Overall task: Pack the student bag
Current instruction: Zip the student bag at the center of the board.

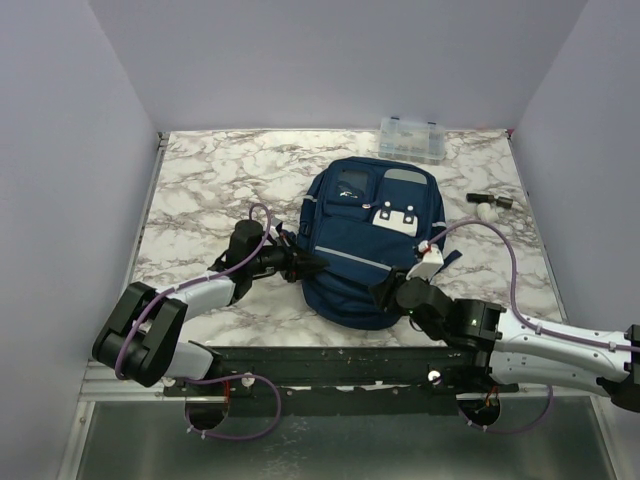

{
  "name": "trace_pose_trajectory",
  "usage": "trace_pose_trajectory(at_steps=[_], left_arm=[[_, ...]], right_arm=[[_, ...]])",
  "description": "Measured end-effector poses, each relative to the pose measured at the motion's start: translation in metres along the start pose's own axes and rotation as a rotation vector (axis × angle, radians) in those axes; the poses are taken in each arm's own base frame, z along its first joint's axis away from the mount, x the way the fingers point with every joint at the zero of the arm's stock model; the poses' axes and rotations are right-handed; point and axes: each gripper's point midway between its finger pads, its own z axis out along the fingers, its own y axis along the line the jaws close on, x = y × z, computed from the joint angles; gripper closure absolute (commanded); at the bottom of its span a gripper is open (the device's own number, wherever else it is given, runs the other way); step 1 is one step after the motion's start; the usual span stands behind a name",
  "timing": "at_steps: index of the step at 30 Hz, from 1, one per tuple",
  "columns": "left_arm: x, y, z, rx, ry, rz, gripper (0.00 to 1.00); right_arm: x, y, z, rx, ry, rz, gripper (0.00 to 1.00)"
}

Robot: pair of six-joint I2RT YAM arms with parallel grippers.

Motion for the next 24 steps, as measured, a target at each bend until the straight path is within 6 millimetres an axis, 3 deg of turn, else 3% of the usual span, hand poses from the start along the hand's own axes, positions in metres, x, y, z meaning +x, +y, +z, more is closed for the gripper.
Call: trace_pose_trajectory(at_steps=[6, 11, 24], left_arm=[[0.001, -0.004, -0.001, 0.011, 0.003, 0.0, 1.0], [0.003, -0.011, -0.004, 0.032, 0.002, 0.012, 1.0], [0.004, -0.019, -0.011, 0.059, -0.01, 0.02, 1.0]], right_arm=[[0.01, -0.005, -0.004, -0.027, 0.028, 0.028, 0.41], [0.018, -0.013, 0.0, -0.023, 0.031, 0.0, 0.39], [0.016, 0.003, 0.018, -0.074, -0.023, -0.106, 0.36]])
